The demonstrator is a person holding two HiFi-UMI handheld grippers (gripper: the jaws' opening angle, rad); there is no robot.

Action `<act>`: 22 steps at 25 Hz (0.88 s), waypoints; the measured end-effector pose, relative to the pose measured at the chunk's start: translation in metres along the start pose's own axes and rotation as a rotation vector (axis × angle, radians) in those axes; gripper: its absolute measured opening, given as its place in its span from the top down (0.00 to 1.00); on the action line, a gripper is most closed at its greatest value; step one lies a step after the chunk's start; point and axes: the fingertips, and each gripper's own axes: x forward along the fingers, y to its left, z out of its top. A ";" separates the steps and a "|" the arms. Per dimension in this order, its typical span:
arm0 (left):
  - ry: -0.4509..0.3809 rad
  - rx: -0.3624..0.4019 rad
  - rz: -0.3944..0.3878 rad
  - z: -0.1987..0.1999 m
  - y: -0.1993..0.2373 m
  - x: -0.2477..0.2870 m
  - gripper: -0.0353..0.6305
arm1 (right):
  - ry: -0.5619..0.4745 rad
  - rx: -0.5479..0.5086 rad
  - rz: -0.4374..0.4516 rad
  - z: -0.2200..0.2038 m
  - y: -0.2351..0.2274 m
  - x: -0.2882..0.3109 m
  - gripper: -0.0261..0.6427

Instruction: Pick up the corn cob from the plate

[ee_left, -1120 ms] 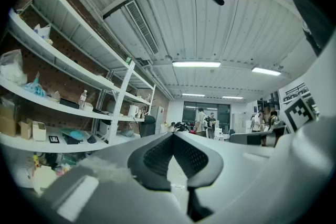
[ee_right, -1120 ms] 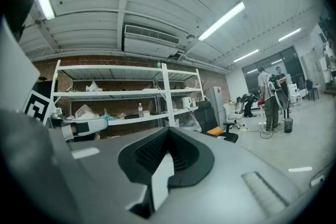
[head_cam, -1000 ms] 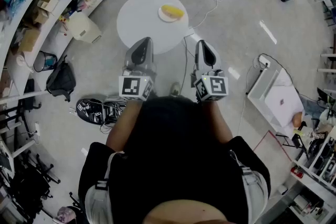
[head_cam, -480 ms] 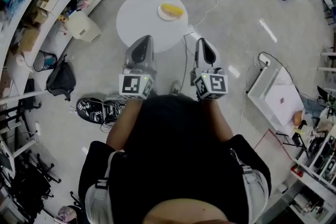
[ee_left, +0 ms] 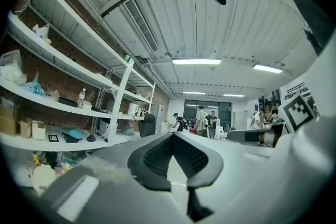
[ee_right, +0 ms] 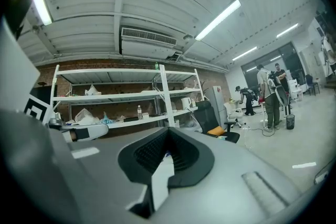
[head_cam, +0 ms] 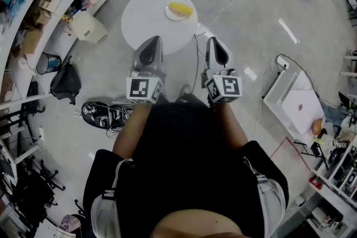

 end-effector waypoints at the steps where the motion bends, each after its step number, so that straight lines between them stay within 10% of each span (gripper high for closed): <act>1: 0.000 0.004 0.002 0.000 -0.003 0.002 0.95 | 0.000 0.002 0.007 0.000 -0.002 0.000 0.95; 22: -0.017 0.017 0.115 -0.001 -0.016 0.036 0.95 | 0.030 0.022 0.117 -0.006 -0.032 0.039 0.95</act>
